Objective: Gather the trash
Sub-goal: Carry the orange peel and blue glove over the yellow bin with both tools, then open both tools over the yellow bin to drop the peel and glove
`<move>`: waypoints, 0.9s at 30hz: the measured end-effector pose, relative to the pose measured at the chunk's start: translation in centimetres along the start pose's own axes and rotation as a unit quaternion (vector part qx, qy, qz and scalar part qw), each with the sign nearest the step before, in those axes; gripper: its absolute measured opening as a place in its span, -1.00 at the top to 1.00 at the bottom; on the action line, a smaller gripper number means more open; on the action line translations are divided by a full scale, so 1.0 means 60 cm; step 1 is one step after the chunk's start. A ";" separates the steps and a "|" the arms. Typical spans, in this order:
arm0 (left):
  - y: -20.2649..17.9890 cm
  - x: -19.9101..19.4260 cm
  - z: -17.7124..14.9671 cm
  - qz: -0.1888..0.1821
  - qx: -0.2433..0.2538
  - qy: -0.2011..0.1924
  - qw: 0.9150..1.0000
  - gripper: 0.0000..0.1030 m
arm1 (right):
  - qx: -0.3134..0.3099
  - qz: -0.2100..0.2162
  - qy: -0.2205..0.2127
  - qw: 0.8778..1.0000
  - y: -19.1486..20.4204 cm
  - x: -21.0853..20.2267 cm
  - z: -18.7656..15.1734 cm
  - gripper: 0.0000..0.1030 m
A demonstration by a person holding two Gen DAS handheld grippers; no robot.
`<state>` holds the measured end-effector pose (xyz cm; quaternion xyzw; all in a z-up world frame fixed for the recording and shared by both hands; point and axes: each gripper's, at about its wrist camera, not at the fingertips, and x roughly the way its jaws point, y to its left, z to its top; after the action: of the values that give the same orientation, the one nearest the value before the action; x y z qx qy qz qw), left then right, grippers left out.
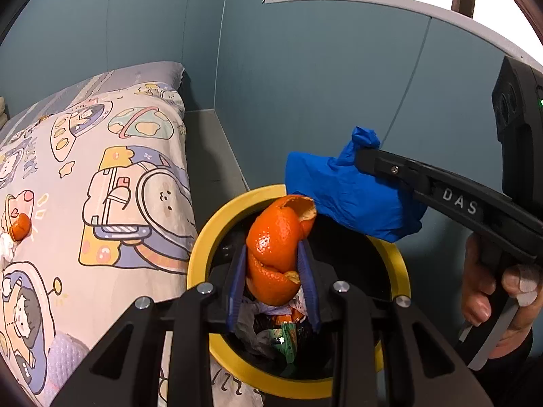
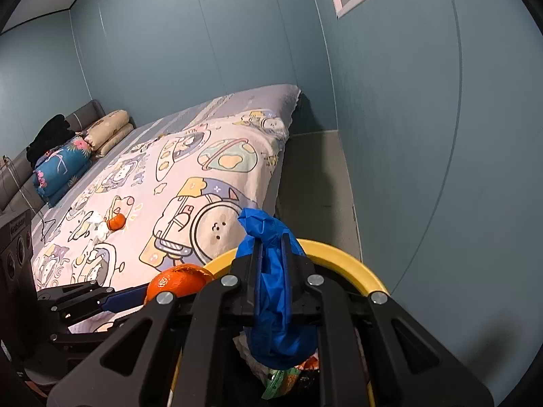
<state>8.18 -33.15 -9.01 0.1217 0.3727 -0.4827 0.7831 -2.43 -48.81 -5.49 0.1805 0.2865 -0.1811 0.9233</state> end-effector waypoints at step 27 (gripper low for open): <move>0.008 -0.033 -0.010 -0.008 -0.017 -0.009 1.000 0.11 | 0.038 -0.016 -0.003 0.999 -0.021 0.007 0.006 0.33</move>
<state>7.82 -31.25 -8.11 0.1012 0.3745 -0.4835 0.7847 -2.51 -50.16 -5.75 0.2100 0.2795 -0.2071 0.9137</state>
